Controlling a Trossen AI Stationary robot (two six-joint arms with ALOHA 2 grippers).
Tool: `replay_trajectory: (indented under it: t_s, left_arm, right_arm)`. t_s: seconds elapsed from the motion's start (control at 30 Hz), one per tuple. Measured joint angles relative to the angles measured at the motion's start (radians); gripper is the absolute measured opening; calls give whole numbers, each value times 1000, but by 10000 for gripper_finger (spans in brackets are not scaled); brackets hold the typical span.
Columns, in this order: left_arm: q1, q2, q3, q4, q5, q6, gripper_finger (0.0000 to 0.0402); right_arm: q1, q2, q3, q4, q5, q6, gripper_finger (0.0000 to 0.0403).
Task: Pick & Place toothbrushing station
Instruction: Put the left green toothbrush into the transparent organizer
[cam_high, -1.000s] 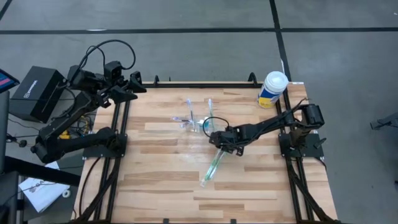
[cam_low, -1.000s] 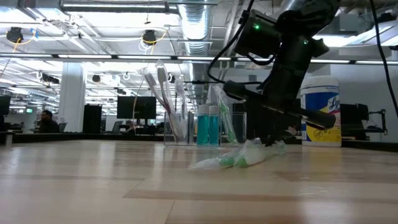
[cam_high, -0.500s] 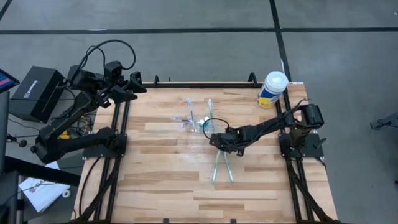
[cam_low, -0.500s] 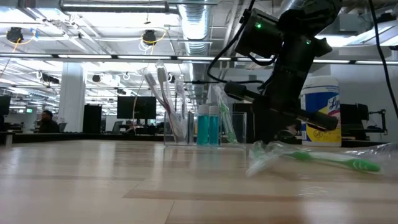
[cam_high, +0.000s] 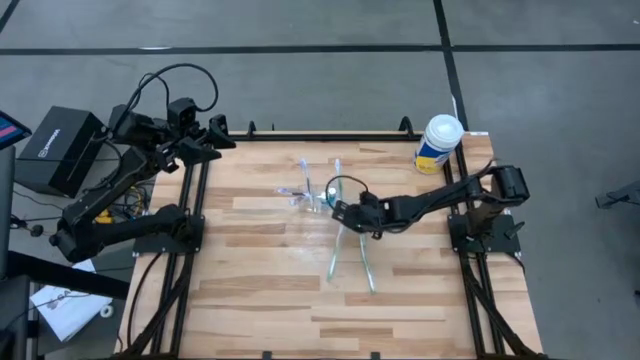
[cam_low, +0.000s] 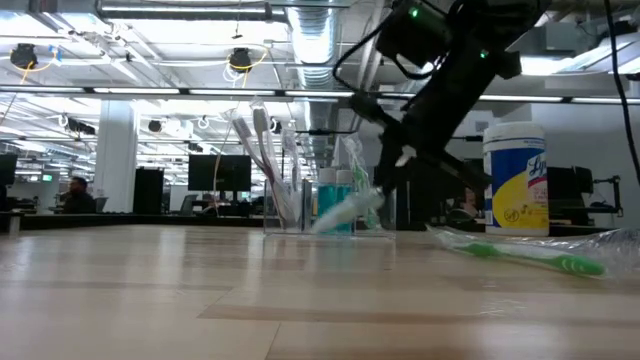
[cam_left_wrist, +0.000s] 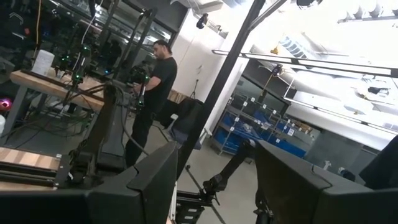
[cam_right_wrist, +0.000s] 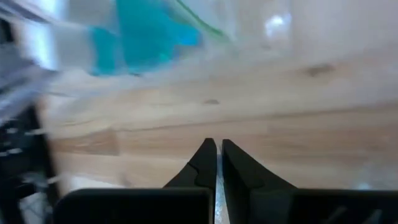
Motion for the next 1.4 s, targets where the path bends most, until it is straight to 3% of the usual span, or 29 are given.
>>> replay_trajectory:
  t_s: [0.13, 0.37, 0.6, 0.8, 0.97, 1.2, 1.4]
  left_arm:
    - [0, 0, 0, 0, -1, 0, 208]
    - [0, 0, 0, 0, -11, 0, 208]
    - [0, 0, 0, 0, -17, 29, 208]
    - [1, 3, 0, 0, -22, 48, 208]
    - [3, 3, 0, 0, -55, 53, 208]
    - [2, 5, 0, 1, -64, 53, 208]
    - [2, 14, 0, -1, -65, 52, 208]
  right_arm:
    - [5, -51, 0, 18, 53, -18, 1]
    - [8, -198, 2, 63, 234, -179, 1]
    - [17, -366, 16, 130, 458, -504, 0]
    - [12, -425, 64, 129, 619, -774, 0]
    - [-20, -434, 92, 98, 640, -925, 0]
    - [-53, -416, 100, -59, 635, -912, 0]
    - [-74, -373, 100, -67, 614, -908, 0]
